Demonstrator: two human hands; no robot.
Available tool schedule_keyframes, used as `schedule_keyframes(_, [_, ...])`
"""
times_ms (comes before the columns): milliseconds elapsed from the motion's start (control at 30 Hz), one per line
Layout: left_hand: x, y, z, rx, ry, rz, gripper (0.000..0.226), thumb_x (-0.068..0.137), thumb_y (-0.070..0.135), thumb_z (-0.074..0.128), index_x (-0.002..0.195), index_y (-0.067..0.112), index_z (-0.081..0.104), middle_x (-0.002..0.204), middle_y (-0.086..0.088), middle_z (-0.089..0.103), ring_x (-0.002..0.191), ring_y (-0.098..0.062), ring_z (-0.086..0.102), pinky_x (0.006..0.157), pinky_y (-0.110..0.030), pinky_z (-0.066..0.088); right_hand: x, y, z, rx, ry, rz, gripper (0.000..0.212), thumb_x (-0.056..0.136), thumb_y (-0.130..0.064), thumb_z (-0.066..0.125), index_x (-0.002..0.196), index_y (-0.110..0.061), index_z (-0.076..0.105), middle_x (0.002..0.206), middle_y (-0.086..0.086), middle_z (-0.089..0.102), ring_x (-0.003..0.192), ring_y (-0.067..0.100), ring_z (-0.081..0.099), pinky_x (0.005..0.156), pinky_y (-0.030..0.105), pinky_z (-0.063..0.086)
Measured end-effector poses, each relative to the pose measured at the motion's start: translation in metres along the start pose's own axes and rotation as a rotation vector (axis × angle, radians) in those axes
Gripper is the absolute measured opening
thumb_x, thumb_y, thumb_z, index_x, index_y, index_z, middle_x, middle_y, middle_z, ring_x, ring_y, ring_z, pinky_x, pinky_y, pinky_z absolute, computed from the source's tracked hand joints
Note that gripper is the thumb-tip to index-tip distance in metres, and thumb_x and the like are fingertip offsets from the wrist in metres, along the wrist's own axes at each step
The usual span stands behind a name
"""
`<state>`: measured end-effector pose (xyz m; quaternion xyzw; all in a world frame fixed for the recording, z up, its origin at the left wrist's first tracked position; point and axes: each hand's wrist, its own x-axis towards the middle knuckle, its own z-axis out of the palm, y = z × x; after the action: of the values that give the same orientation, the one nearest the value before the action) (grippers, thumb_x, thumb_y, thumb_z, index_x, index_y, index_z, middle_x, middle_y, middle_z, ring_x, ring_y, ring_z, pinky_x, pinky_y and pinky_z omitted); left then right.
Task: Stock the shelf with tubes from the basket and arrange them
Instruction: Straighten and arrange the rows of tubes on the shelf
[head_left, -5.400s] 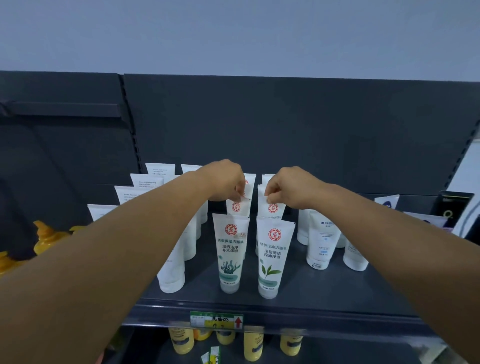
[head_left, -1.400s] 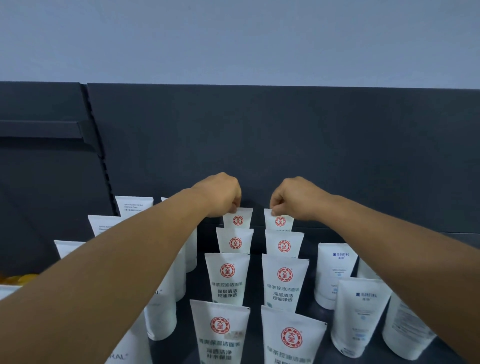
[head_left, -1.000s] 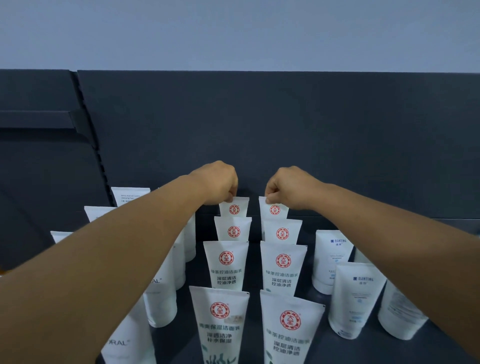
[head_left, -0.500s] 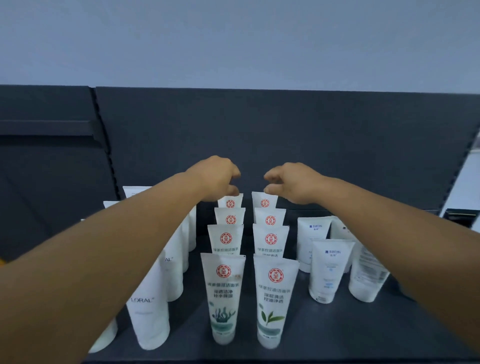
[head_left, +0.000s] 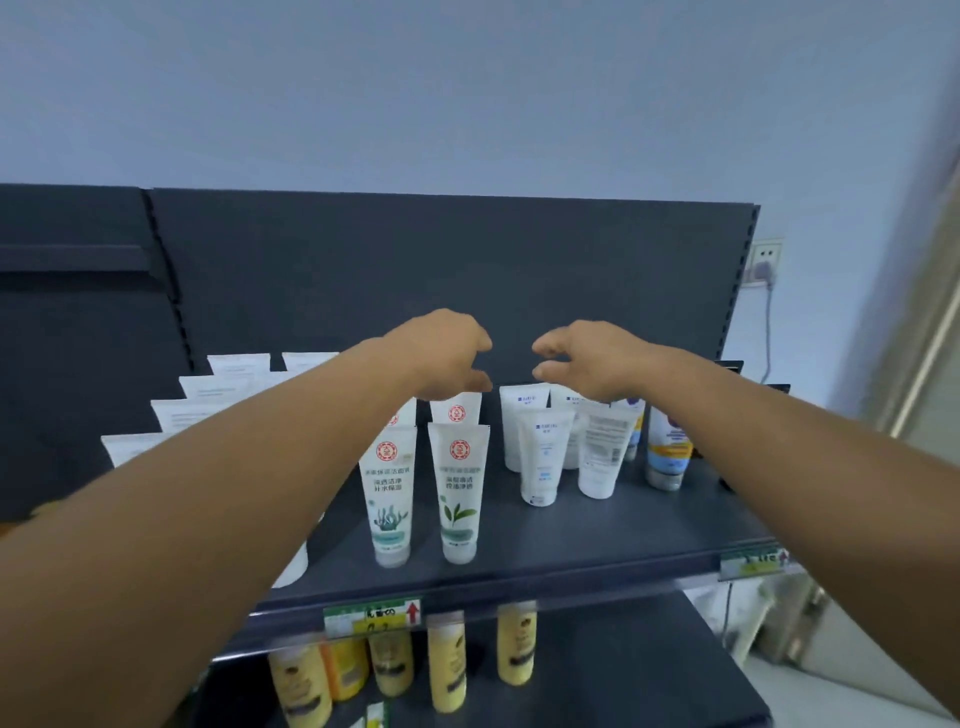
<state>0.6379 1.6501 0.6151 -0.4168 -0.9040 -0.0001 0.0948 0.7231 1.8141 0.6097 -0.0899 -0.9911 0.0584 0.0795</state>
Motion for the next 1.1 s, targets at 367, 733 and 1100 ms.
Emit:
schedule_keyframes(367, [0.048,0.069,0.039,0.011,-0.126,-0.001,0.050,0.091,0.028,0.060,0.139,0.020,0.047,0.137,-0.002,0.054,0.120,-0.025,0.054,0.092,-0.035,0.048,0.008,0.087,0.013,-0.062,-0.075,-0.013,0.033,0.093,-0.018,0.052,0.124,-0.009,0.058,0.125,0.008,0.060,0.115,0.028,0.057,0.098,0.043,0.047])
schedule_keyframes(733, [0.114,0.068,0.076,0.028,-0.092,-0.258,0.023,0.090,0.018,0.054,0.109,0.010,0.062,0.113,-0.008,0.066,0.100,-0.028,0.063,0.081,-0.038,0.052,0.076,0.150,0.030,-0.031,-0.148,-0.202,0.031,0.095,-0.013,0.050,0.124,-0.015,0.058,0.122,0.002,0.058,0.068,0.011,0.052,0.058,0.024,0.047])
schedule_keyframes(1100, [0.146,0.050,0.086,0.069,-0.162,-0.298,0.008,0.087,0.013,0.061,0.085,0.017,0.053,0.097,-0.004,0.063,0.081,-0.023,0.055,0.075,-0.034,0.049,0.122,0.148,0.052,-0.052,-0.202,-0.250,0.029,0.086,-0.012,0.061,0.115,-0.009,0.064,0.105,0.004,0.065,0.096,0.025,0.060,0.080,0.035,0.050])
